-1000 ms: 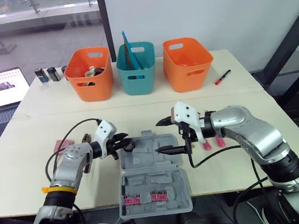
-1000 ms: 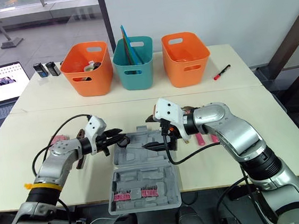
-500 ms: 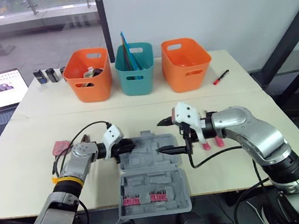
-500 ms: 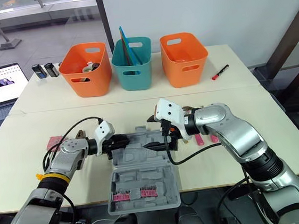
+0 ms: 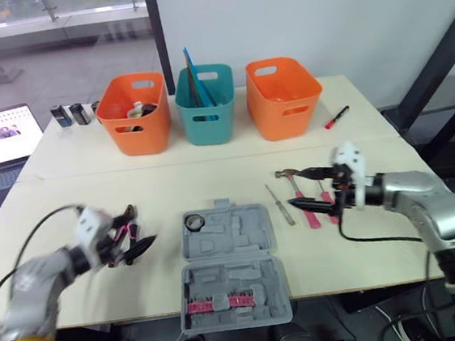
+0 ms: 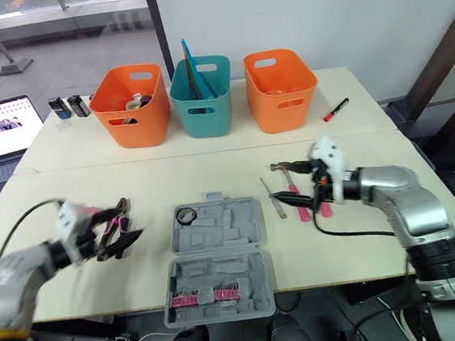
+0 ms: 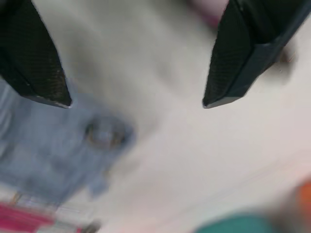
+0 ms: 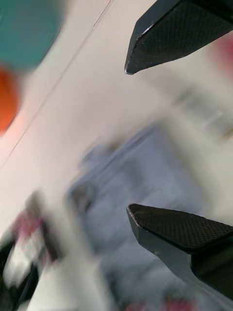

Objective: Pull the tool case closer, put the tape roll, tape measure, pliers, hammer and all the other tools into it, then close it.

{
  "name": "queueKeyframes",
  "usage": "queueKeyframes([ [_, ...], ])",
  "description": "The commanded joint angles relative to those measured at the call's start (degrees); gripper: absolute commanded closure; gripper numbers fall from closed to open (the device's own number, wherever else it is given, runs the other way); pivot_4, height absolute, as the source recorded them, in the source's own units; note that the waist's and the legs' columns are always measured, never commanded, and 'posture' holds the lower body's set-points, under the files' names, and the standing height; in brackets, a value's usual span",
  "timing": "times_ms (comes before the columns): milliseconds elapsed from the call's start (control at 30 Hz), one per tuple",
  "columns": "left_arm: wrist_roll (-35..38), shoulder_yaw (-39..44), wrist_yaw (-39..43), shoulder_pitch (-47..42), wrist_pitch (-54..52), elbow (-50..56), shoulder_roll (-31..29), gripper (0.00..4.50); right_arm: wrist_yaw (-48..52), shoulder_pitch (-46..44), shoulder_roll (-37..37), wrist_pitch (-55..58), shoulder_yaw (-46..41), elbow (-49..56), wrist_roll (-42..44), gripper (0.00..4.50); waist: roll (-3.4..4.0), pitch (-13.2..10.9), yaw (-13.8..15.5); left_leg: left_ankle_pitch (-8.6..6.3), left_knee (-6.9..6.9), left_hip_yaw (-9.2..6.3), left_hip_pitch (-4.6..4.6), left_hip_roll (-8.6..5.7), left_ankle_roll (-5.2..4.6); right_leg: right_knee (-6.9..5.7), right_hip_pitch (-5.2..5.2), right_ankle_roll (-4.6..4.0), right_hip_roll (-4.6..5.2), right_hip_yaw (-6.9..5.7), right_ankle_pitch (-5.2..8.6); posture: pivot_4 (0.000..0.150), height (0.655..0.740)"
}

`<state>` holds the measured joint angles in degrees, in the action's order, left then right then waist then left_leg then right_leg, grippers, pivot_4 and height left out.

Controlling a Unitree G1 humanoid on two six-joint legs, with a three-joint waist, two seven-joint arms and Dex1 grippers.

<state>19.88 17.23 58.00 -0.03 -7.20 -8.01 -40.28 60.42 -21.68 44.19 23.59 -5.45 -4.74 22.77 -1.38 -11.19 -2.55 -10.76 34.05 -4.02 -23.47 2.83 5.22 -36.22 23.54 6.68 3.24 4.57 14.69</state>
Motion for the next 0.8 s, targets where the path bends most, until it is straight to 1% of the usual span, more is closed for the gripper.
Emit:
queueKeyframes([
  [33, 3.52, 12.47, -3.3, 8.28, 2.42, 3.13, -0.27, 0.08, 2.41, 3.35, 3.43, -9.68, -5.88, -9.04, -1.74, 0.0, 0.0, 0.0, 0.07, 0.0, 0.0, 0.01, 0.01, 0.0, 0.0, 0.0, 0.0, 0.0, 0.01, 0.0, 0.0, 0.15, 0.7364],
  [100, 6.6, 17.19, -3.72, 12.19, 4.71, 2.14, 2.4, 0.08, 3.43, 5.15, 4.58, -14.23, -6.64, -14.47, -3.2, 0.0, 0.01, 0.0, 0.14, -0.01, 0.05, 0.02, 0.03, 0.0, 0.0, 0.01, 0.0, -0.04, 0.02, 0.0, -0.01, 0.15, 0.7364],
  [200, 8.5, 23.79, -4.28, 18.85, 8.57, -3.0, 6.08, 0.08, 2.46, 6.91, 4.86, -21.52, -9.48, -23.13, -4.18, 0.0, 0.04, 0.02, -0.06, -0.01, 0.1, 0.21, 0.09, 0.0, 0.02, 0.07, -0.02, -0.08, 0.14, 0.02, -0.03, 0.15, 0.7364],
  [300, 9.08, 26.21, -4.56, 22.01, 10.25, -4.93, 7.15, 0.08, 2.55, 8.16, 4.94, -25.78, -10.48, -27.78, -4.57, 0.0, -0.03, 0.03, -0.37, -0.09, 0.09, 0.36, 0.08, -0.01, -0.08, 0.14, 0.03, -0.08, 0.21, 0.08, -0.03, 0.15, 0.7364],
  [400, 8.64, 26.43, -4.0, 24.68, 11.36, -5.87, 7.02, 0.08, 3.16, 10.01, 4.78, -27.4, -10.45, -29.45, -4.92, 0.0, -0.04, 0.04, -0.59, -0.14, 0.1, 0.36, 0.08, -0.01, -0.17, 0.14, 0.06, -0.07, 0.2, 0.09, -0.02, 0.15, 0.7364],
  [533, 9.19, 25.6, -5.08, 24.33, 10.49, -3.58, 6.63, 0.08, 4.5, 7.77, 3.61, -22.82, -8.19, -23.72, -3.18, 0.0, -0.03, 0.05, -1.0, -0.15, 0.18, 0.41, 0.08, -0.01, -0.15, 0.15, 0.07, -0.03, 0.27, 0.1, 0.01, 0.15, 0.7364],
  [600, 8.35, 24.8, -5.98, 24.4, 10.87, -1.74, 6.9, 0.08, 5.32, 6.72, 3.27, -20.37, -7.04, -20.87, -2.67, 0.0, -0.04, 0.05, -1.36, -0.16, 0.19, 0.42, 0.07, -0.01, -0.15, 0.15, 0.06, -0.05, 0.28, 0.09, 0.0, 0.15, 0.7364],
  [667, 8.54, 23.67, -8.87, 24.38, 9.1, 3.37, 8.35, 0.08, 8.04, 6.13, 3.79, -13.82, -4.2, -14.37, -1.02, 0.0, -0.03, 0.06, -1.45, -0.16, 0.16, 0.45, 0.07, -0.01, -0.15, 0.14, 0.07, -0.09, 0.29, 0.1, -0.03, 0.15, 0.7364],
  [733, 6.42, 21.0, -15.84, 23.88, 4.56, 10.82, 10.01, 0.08, 9.24, 3.63, 3.59, -5.75, -0.78, -5.75, 1.61, 0.0, 0.01, 0.04, -1.49, -0.16, 0.07, 0.44, 0.06, 0.0, -0.16, 0.14, 0.08, -0.09, 0.28, 0.1, -0.03, 0.15, 0.7364],
  [800, 5.94, 18.65, -22.5, 22.37, -0.88, 17.72, 11.59, 0.08, 9.28, -0.05, 2.74, 1.21, 2.34, 1.82, 4.01, 0.0, 0.06, 0.04, -1.48, -0.15, 0.08, 0.48, 0.06, 0.0, -0.18, 0.08, 0.1, -0.07, 0.27, 0.15, -0.03, 0.15, 0.7364],
])
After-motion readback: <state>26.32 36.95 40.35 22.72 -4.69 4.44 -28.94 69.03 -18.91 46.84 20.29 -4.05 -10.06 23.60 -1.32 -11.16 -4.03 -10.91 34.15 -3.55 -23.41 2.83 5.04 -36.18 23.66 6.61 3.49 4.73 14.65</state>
